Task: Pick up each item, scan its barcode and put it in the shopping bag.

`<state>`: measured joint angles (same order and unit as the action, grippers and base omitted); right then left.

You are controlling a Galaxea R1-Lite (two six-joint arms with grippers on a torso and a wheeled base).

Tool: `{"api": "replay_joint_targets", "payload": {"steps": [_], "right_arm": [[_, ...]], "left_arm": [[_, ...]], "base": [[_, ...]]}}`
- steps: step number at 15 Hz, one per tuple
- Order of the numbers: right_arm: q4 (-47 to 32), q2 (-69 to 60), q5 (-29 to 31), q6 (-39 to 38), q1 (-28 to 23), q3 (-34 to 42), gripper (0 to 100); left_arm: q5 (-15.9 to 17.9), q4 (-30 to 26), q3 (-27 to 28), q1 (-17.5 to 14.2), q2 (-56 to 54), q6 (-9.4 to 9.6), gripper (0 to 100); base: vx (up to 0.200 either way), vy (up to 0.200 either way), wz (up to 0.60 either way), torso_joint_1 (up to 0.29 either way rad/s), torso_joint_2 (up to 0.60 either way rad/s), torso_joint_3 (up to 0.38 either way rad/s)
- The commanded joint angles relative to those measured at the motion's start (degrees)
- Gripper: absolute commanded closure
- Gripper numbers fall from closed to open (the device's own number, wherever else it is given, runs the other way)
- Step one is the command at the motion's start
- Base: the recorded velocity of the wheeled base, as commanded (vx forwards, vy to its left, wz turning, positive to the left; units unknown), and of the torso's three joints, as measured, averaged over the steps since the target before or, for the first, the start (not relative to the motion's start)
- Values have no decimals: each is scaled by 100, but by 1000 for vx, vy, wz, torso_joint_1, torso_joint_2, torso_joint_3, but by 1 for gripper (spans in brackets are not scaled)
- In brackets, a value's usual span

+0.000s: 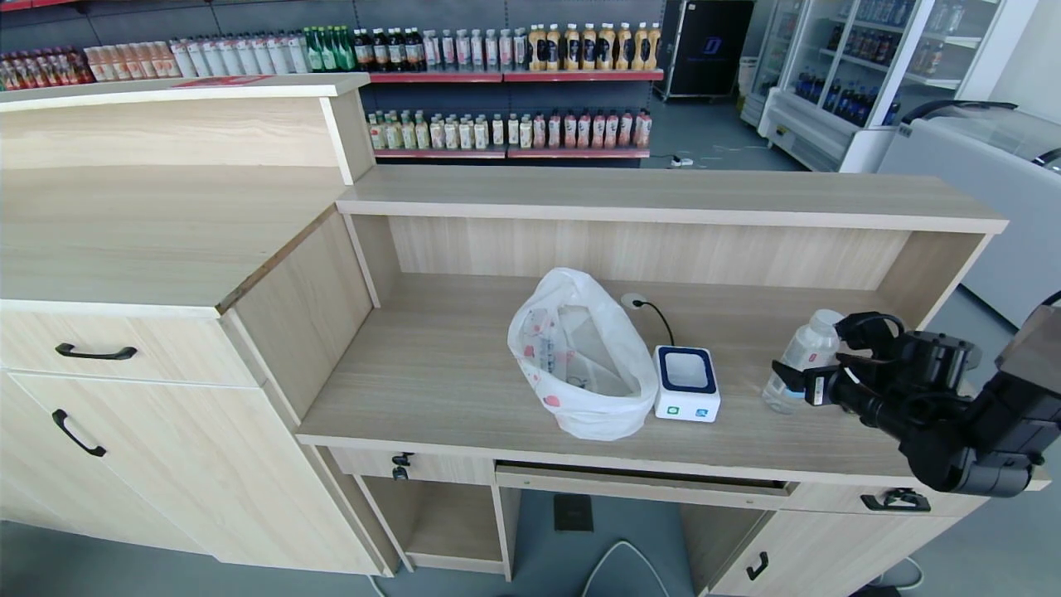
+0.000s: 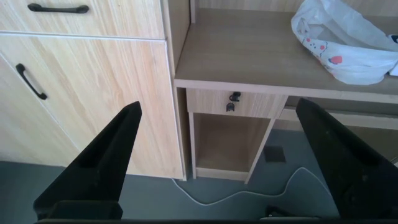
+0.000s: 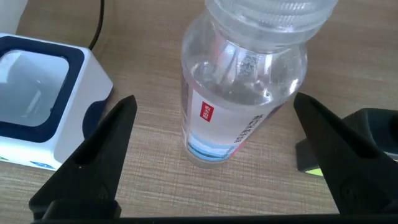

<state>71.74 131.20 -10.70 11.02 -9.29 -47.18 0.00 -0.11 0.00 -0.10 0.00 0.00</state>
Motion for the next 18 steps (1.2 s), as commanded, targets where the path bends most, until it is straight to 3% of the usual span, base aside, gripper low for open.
{"api": "replay_joint_targets", "payload": {"steps": [1,18], "right_arm": [[-2,161,7,-39,68,-213,0],[-2,890,350,-285,366,-1145,0]], "left_arm": [[0,-7,0,1,9,0,0],[0,-7,0,1,9,0,0]], "base": [[0,0,0,0,0,0],[0,0,0,0,0,0]]}}
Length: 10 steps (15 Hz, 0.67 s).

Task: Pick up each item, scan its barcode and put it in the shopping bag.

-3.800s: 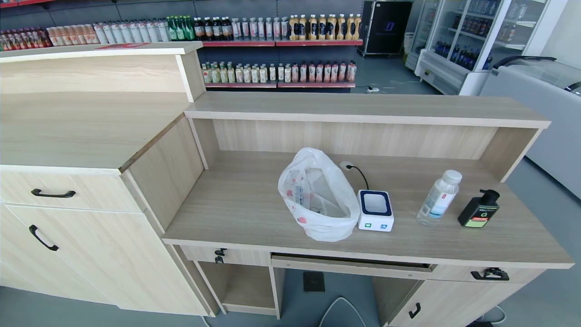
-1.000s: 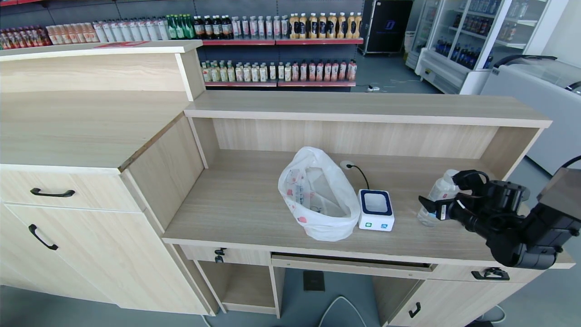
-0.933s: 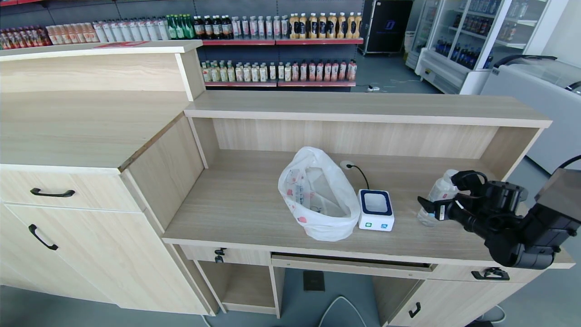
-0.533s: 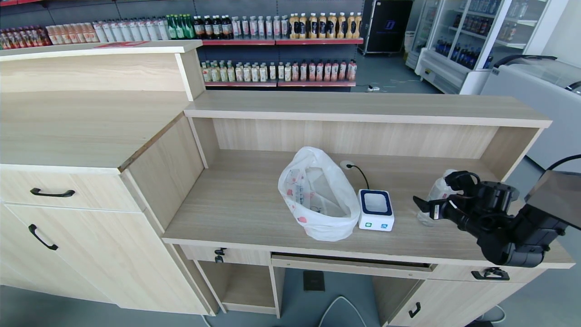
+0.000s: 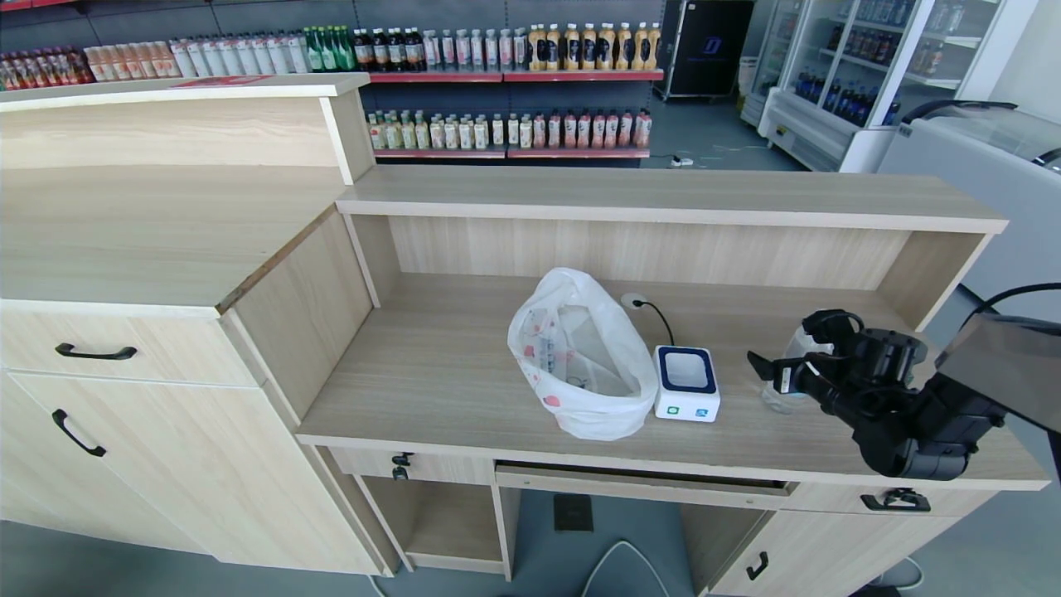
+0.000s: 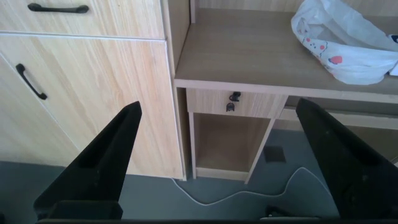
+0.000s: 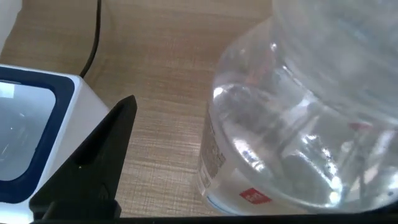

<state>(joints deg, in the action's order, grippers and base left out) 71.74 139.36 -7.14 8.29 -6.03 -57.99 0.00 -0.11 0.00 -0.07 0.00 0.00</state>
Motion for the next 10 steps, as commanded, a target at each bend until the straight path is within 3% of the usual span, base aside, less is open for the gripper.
{"api": "replay_joint_targets", "payload": {"steps": [1,6,7,10], "right_arm": [[7,100,-6,-29,59,-72,0],[15,205,-24,-82,67,-81,0],[59,214,-33,-117,59,-90,100],[86,214,-41,-135,67,-239,100]], "left_arm": [[0,2,0,-1,9,0,0],[0,2,0,-1,9,0,0],[0,-7,0,-1,9,0,0],[0,2,0,-1,9,0,0]], "base": [[0,0,0,0,0,0],[0,0,0,0,0,0],[0,0,0,0,0,0],[0,0,0,0,0,0]]}}
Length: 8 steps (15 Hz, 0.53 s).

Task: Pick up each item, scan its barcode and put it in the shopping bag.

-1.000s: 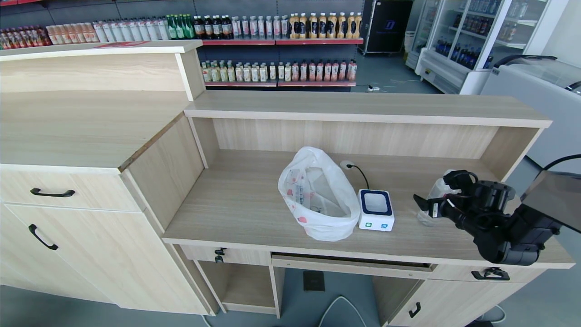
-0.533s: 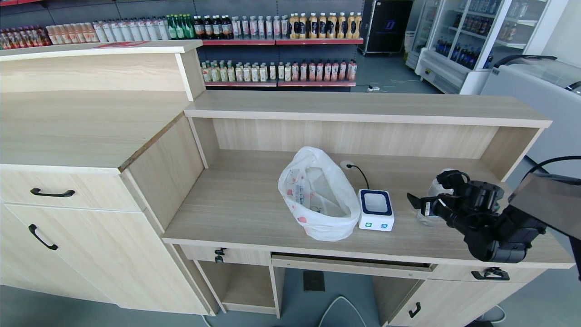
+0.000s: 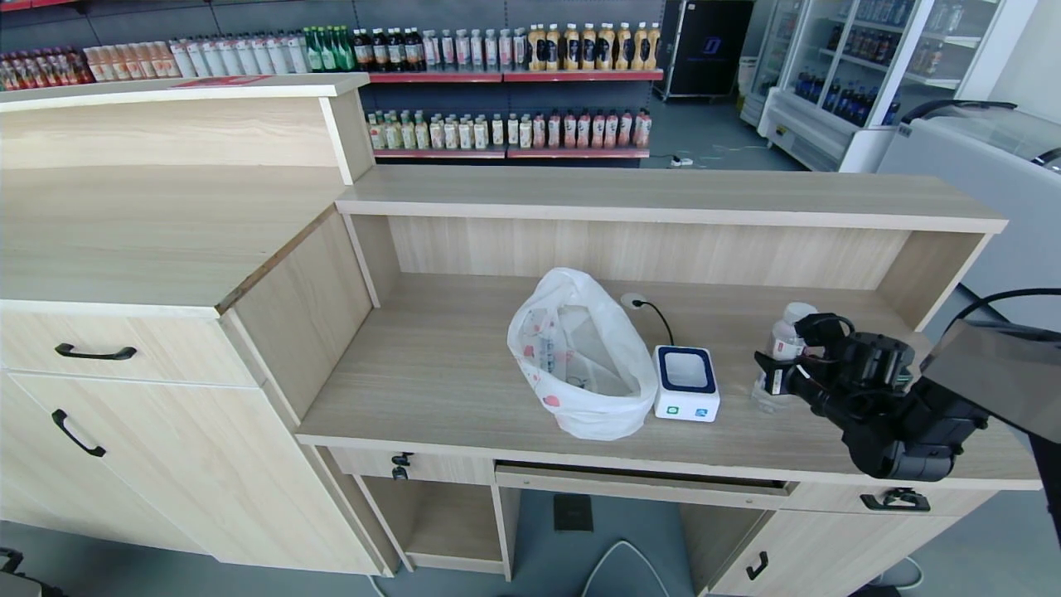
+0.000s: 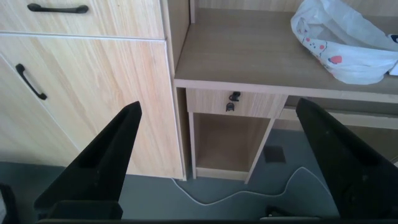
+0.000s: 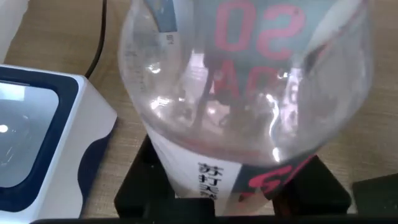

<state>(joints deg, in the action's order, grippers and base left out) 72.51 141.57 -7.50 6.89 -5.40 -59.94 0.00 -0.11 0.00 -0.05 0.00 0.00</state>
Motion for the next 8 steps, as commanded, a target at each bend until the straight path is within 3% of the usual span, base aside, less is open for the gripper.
{"api": "replay_joint_targets", "payload": {"steps": [1,8], "right_arm": [[9,-7,-6,6,4,-70,100],[-44,-103,-147,-109,13,-114,100]], "left_arm": [[0,2,0,-4,9,0,0],[0,-7,0,-4,9,0,0]], "base": [[0,0,0,0,0,0],[0,0,0,0,0,0]]}}
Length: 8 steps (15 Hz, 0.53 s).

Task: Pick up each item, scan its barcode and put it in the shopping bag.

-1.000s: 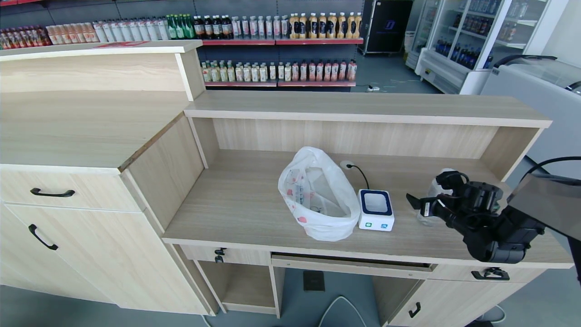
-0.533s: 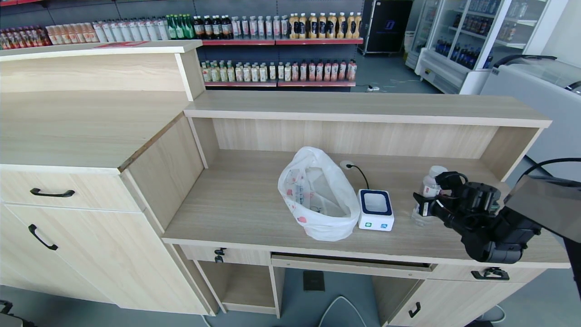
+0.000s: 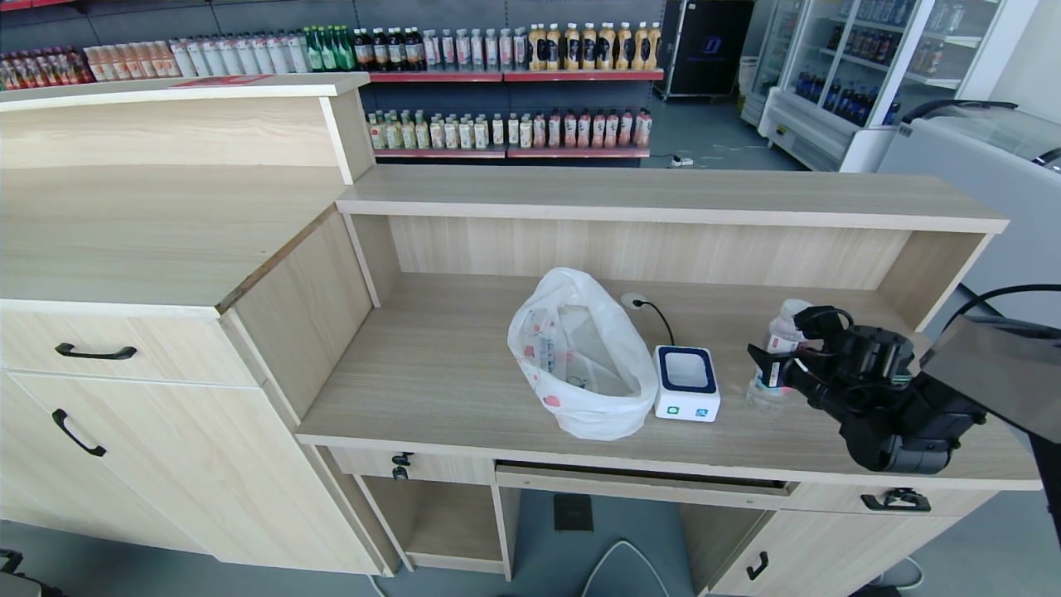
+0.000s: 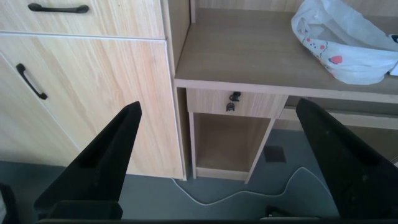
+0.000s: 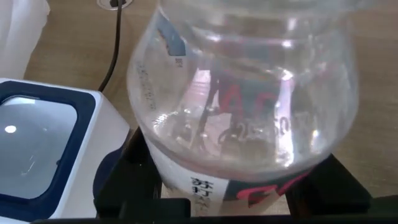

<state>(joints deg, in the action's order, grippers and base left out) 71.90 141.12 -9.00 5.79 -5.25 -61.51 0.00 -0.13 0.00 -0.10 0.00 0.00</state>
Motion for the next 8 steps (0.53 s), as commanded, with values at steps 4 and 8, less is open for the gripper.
{"api": "replay_joint_targets", "payload": {"steps": [4,8], "right_arm": [[-45,-322,-181,-219,42,263,100],[-2558,-2563,-2651,-1739,-230,8,100]], "left_arm": [[0,5,0,1,9,0,0],[0,5,0,1,9,0,0]], "base": [[0,0,0,0,0,0],[0,0,0,0,0,0]]}}
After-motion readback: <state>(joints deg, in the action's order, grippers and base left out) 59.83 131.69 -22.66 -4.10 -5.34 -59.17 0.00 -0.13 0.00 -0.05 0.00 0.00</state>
